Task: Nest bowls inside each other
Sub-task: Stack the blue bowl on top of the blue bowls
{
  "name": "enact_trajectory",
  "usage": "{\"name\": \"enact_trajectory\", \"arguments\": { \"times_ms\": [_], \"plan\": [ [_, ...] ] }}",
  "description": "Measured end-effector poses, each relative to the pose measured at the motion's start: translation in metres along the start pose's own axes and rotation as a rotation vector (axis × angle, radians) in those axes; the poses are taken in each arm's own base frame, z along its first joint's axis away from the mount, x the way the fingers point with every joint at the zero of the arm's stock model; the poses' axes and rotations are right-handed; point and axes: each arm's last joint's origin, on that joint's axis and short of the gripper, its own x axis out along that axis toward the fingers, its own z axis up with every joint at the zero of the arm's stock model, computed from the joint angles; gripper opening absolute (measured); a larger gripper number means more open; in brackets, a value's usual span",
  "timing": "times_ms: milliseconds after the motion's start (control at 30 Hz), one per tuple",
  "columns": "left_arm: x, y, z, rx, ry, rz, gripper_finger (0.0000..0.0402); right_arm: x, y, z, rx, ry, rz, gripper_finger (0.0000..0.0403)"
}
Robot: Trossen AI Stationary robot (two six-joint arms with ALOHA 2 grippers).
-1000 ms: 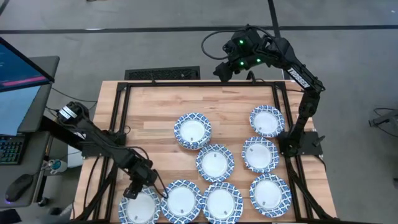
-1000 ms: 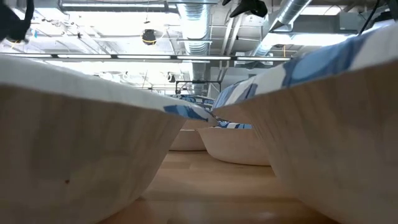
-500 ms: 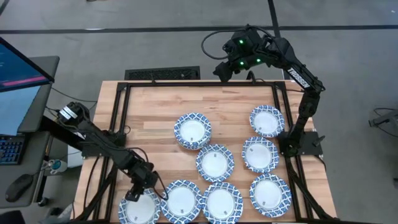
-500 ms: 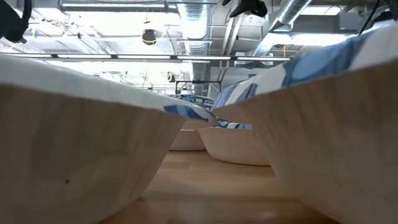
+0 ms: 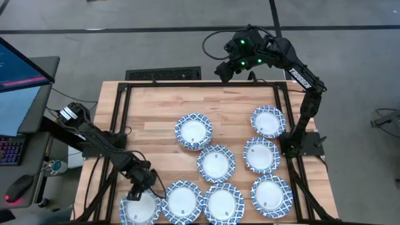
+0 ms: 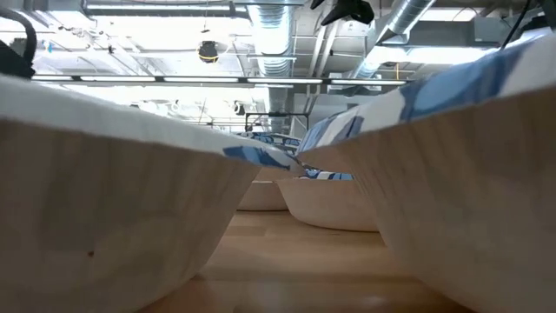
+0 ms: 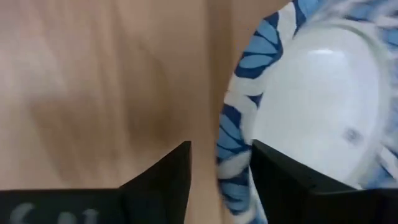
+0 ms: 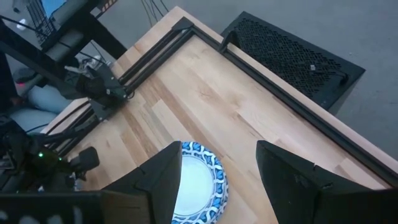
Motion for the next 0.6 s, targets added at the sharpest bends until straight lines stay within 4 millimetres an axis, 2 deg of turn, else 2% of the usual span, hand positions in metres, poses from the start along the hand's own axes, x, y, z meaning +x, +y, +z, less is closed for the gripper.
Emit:
{"name": "enact_trajectory", "arguments": {
  "times_ms": [167, 333, 467, 600],
  "plan": [
    [-0.001, 0.007, -0.001, 0.012, 0.012, 0.067, 0.0094, 0.000, 0.000, 0.001, -0.001, -0.007, 0.002, 0.0230],
    [-0.008, 0.017, 0.000, 0.019, 0.084, 0.019, 0.0019, 0.000, 0.000, 0.001, -0.001, -0.007, 0.002, 0.0230],
    [-0.023, 0.027, 0.005, -0.018, 0.041, -0.007, 0.0006, 0.000, 0.000, 0.001, -0.001, -0.007, 0.002, 0.0230],
    [-0.055, 0.041, 0.009, -0.098, -0.015, 0.028, 0.0002, 0.000, 0.000, 0.001, -0.001, -0.007, 0.002, 0.0230]
  ]
}}
